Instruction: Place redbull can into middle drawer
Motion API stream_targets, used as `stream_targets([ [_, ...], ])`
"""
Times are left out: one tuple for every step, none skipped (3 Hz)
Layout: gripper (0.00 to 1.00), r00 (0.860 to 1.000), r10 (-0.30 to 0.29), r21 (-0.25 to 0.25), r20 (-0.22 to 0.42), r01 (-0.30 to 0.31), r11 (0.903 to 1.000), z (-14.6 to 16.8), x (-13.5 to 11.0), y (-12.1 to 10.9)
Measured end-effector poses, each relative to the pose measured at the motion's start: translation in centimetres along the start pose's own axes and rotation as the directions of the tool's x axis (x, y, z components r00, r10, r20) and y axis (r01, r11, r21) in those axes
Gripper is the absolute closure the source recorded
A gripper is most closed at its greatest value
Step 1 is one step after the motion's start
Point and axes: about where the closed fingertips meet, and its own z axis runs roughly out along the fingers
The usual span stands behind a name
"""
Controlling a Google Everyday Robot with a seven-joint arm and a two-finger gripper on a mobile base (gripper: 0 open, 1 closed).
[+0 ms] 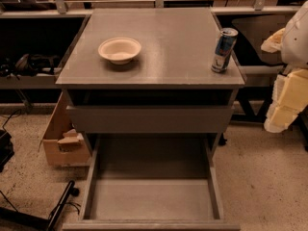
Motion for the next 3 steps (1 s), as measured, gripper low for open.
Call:
stream_targets([
  [0.0, 1.0, 0.0, 0.0, 0.0, 0.0, 1.0, 0.0, 0.0, 0.0],
  [0.0, 0.997, 0.045, 0.015, 0.068, -0.046, 0.9988, 0.7, 0.3, -1.6],
  [0.0, 0.971, 0.138, 0.031, 0.194, -0.146, 0.9887, 1.8, 1.5, -4.7],
])
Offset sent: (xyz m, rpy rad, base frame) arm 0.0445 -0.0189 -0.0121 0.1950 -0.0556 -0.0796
